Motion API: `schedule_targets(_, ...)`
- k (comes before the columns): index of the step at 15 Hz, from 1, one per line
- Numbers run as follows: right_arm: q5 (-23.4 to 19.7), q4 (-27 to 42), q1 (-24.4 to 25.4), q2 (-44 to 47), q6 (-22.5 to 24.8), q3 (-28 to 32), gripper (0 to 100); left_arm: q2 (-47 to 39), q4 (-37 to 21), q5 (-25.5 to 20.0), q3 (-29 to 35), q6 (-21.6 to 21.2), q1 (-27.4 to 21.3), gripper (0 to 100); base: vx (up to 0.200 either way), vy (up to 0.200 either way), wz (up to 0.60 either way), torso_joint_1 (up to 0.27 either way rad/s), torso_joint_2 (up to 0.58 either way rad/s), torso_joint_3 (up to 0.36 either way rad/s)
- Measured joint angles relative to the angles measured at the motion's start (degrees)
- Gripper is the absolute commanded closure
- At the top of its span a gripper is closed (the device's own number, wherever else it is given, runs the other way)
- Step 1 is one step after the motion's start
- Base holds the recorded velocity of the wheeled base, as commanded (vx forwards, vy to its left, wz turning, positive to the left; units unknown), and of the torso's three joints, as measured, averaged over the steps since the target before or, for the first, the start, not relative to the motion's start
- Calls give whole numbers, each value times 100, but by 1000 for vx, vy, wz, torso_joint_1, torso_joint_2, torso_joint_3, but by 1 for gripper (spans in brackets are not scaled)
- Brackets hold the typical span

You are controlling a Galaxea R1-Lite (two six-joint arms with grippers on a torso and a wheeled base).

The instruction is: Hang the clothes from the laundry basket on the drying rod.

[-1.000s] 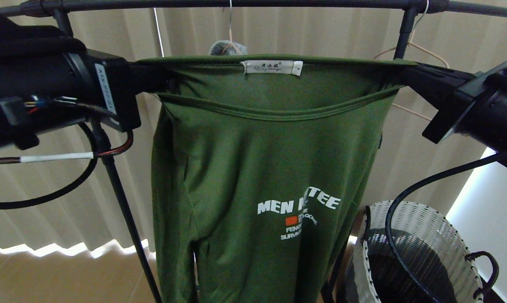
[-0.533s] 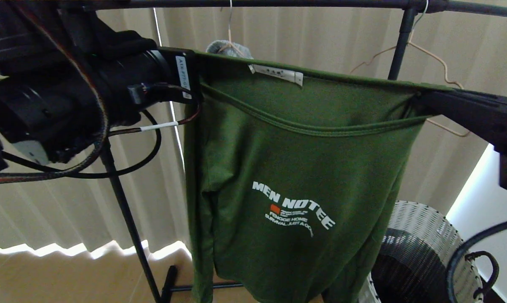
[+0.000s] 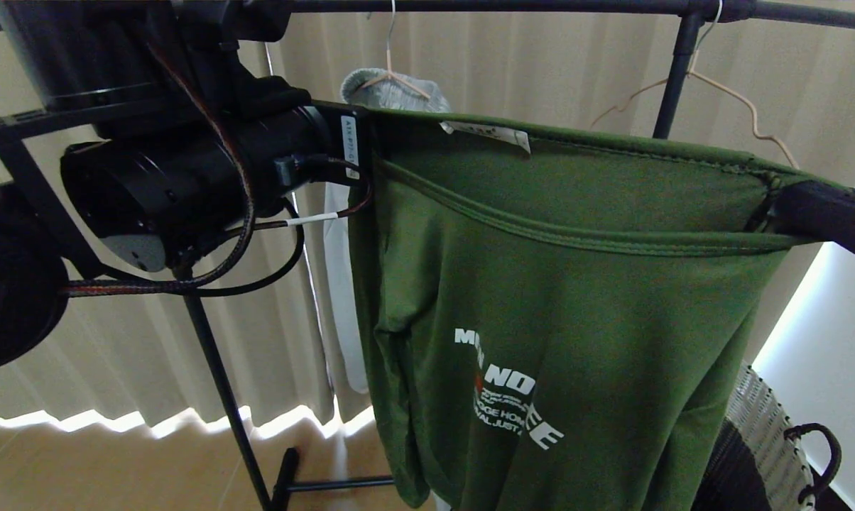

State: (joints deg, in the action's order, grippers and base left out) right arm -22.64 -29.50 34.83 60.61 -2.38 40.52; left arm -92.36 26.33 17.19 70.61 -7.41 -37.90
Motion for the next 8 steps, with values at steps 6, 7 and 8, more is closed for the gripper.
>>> schedule_targets(6,59,-35,-788,532,650,206,100,655,-1358,-813,-35,251,-5,100,0,0,0,0,0,0)
schedule_targets(7,121,-139,-840,695,680,291,100,851,-1676,-1109,-35,285,1,100,0,0,0,0,0,0)
schedule_targets(8,204,-334,-868,895,689,385,100,1076,-2018,-1485,-38,301,9,100,0,0,0,0,0,0)
